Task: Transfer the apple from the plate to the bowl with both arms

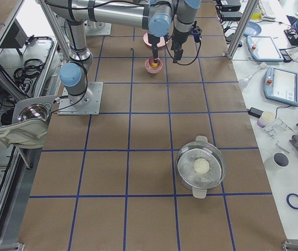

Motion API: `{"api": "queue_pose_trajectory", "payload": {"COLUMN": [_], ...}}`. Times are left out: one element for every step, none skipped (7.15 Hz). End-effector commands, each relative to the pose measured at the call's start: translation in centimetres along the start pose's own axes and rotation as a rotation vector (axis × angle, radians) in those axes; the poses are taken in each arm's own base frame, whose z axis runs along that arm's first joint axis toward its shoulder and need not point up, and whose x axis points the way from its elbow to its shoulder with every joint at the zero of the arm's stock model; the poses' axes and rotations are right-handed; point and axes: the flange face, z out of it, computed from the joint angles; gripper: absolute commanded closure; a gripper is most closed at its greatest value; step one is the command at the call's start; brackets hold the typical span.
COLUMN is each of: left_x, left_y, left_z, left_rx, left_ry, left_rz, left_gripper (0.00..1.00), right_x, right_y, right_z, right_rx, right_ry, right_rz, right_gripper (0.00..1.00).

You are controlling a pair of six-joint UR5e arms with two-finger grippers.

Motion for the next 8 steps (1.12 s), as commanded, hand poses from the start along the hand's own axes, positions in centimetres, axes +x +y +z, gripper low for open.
{"api": "queue_pose_trajectory", "payload": {"left_x": [-0.1, -0.3, -1.7, -3.7, -5.1, -6.5, -8.6, -11.8], "left_y": [-0.3, -0.8, -2.3, -3.8, -4.8, -5.6, -6.3, -7.7], "left_z": [-0.6, -1.9, -4.4, -6.9, -8.6, -10.5, -12.5, -15.2], "left_rx": [0.027, 0.064, 0.096, 0.134, 0.138, 0.133, 0.108, 0.090], "left_ry": [-0.023, -0.041, -0.038, -0.053, -0.062, -0.073, -0.099, -0.123], "left_rz": [0.110, 0.126, 0.150, 0.139, 0.129, 0.107, 0.105, 0.112], "left_gripper": [0.00, 0.00, 0.00, 0.00, 0.00, 0.00, 0.00, 0.00], "right_x": [0.0, 0.0, -0.1, -0.4, -0.6, -0.6, -0.6, -0.7], "right_y": [0.0, 0.0, 0.0, 0.8, 0.9, 0.9, 0.9, 0.9], "right_z": [0.0, 0.0, -0.7, -1.7, -2.0, -2.1, -2.3, -2.1], "right_rx": [0.001, 0.002, 0.016, 0.035, 0.048, 0.051, 0.052, 0.048], "right_ry": [0.000, 0.001, 0.004, 0.008, 0.006, 0.009, 0.010, 0.007], "right_rz": [0.001, 0.001, -0.001, -0.004, -0.006, -0.006, 0.006, 0.020], "right_gripper": [0.00, 0.00, 0.00, 0.00, 0.00, 0.00, 0.00, 0.00]}}
